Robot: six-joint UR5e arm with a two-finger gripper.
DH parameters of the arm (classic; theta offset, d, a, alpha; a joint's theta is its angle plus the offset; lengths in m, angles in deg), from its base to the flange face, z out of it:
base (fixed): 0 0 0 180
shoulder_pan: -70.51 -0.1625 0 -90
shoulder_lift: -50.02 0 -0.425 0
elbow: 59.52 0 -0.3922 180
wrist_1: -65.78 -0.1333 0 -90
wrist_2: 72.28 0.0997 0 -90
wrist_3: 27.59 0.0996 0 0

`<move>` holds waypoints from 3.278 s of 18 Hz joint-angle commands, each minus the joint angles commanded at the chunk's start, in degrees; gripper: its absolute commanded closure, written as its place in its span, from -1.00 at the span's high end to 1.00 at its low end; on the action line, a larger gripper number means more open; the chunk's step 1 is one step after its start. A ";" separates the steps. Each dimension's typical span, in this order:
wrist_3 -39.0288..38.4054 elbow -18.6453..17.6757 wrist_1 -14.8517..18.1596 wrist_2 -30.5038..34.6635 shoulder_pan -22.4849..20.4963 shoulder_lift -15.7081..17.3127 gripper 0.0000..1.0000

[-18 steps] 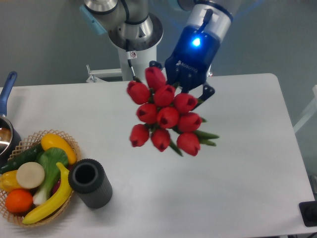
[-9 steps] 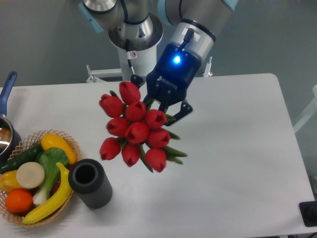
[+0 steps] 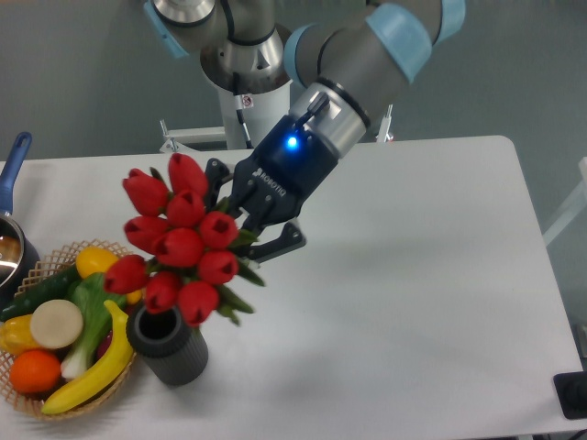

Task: Insert the flowers into the vase
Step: 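Lower the tulip stems down into the black vase opening, then push the tulip stems deeper into the vase, adjusting the bunch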

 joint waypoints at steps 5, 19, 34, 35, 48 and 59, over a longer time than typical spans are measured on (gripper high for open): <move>0.89 -0.79 0.00 -7.83 0.27 -0.70 -0.44; 6.51 -0.97 0.00 -16.36 2.46 -6.15 -0.51; 7.13 0.88 0.00 -17.24 3.87 -9.23 -0.51; 7.13 0.71 0.09 -17.15 3.96 -9.58 -0.51; 7.21 -3.07 0.09 -17.24 4.05 -10.64 -0.50; 9.58 -3.16 0.00 -17.15 4.66 -14.15 -0.50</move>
